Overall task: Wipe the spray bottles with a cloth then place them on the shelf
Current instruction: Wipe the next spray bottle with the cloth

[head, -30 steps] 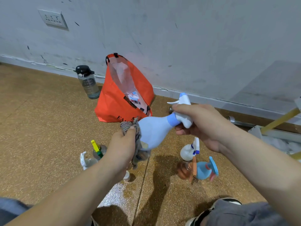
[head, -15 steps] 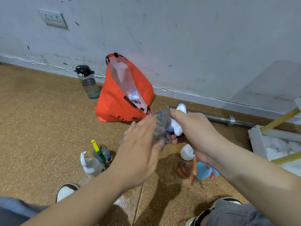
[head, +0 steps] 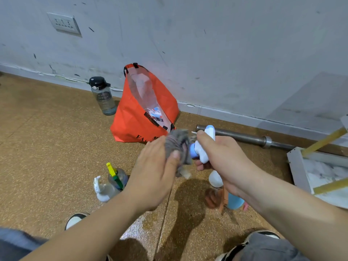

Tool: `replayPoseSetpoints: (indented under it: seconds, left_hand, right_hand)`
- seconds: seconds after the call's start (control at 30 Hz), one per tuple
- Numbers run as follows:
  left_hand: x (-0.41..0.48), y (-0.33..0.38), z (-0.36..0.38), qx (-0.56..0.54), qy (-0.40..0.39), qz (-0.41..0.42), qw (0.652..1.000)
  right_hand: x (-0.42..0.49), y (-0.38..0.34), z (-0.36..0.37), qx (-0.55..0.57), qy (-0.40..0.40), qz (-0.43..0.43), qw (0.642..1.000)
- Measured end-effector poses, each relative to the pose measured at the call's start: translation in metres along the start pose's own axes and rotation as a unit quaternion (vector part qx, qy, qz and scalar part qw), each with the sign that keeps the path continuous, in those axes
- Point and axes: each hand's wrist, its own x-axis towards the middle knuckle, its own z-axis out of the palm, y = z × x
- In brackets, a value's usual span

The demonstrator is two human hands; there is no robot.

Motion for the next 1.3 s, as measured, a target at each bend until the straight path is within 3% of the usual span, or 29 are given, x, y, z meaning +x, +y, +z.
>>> replayPoseSetpoints:
  seconds: [0.07, 0.1, 0.17, 0.23, 0.27, 0.33, 0.47, 0.6, 0.67, 0.77, 0.83, 0.9, 1.0, 1.17, 1.23, 1.3]
  left_hand:
    - [0.004, -0.008, 0.000, -0.140, 0.025, -0.132, 0.981]
    - [0.005, -0.012, 0.000, -0.221, 0.026, -0.224, 0.949]
    - [0.006, -0.019, 0.001, -0.368, 0.029, -0.370, 0.852]
    - [0.009, -0.018, 0.001, -0.473, 0.046, -0.430, 0.768]
    - [0.011, -0.013, -0.001, -0.498, 0.054, -0.436, 0.748]
    - [0.011, -0.005, -0.001, -0.496, 0.050, -0.428, 0.754]
    - [0.003, -0.004, 0.000, -0.364, 0.052, -0.417, 0.831]
    - [0.003, -0.014, -0.003, -0.340, 0.107, -0.448, 0.820]
    - [0.003, -0.011, -0.004, -0.326, 0.123, -0.413, 0.842]
    - [0.001, 0.013, -0.011, -0.217, 0.132, -0.206, 0.945]
    - [-0.001, 0.025, -0.012, -0.101, 0.083, -0.041, 0.991]
    - [-0.003, 0.028, -0.007, 0.005, 0.016, 0.059, 0.998]
    - [-0.006, 0.030, -0.004, 0.045, 0.006, 0.103, 0.994]
    - [0.004, 0.009, -0.015, -0.035, 0.007, 0.072, 0.997]
    - [0.008, -0.001, -0.015, -0.154, 0.009, -0.070, 0.986]
    - [0.014, -0.005, -0.018, -0.290, 0.011, -0.288, 0.913]
  right_hand:
    - [0.000, -0.003, -0.004, 0.004, 0.028, 0.007, 1.000]
    - [0.001, -0.003, -0.006, 0.003, 0.041, 0.008, 0.999]
    - [0.003, -0.003, -0.010, 0.009, 0.056, 0.008, 0.998]
    - [0.007, -0.003, -0.014, 0.012, 0.062, 0.000, 0.998]
    - [0.009, -0.003, -0.016, 0.014, 0.064, -0.006, 0.998]
    - [0.013, -0.003, -0.020, 0.022, 0.069, -0.018, 0.997]
    - [0.020, -0.004, -0.026, 0.020, 0.090, -0.027, 0.995]
    - [0.022, -0.004, -0.031, 0.012, 0.125, -0.026, 0.992]
    - [0.022, -0.005, -0.032, 0.018, 0.127, -0.022, 0.992]
    - [0.020, -0.005, -0.030, 0.011, 0.113, -0.017, 0.993]
    - [0.014, -0.005, -0.023, -0.016, 0.082, -0.033, 0.996]
    - [0.003, -0.003, -0.012, -0.068, 0.034, -0.070, 0.995]
    - [-0.013, -0.005, -0.002, -0.145, -0.006, -0.123, 0.982]
    - [-0.014, -0.015, -0.009, -0.150, -0.008, -0.167, 0.974]
    - [-0.013, -0.017, -0.014, -0.155, -0.010, -0.183, 0.971]
    - [-0.011, -0.018, -0.020, -0.162, -0.016, -0.192, 0.968]
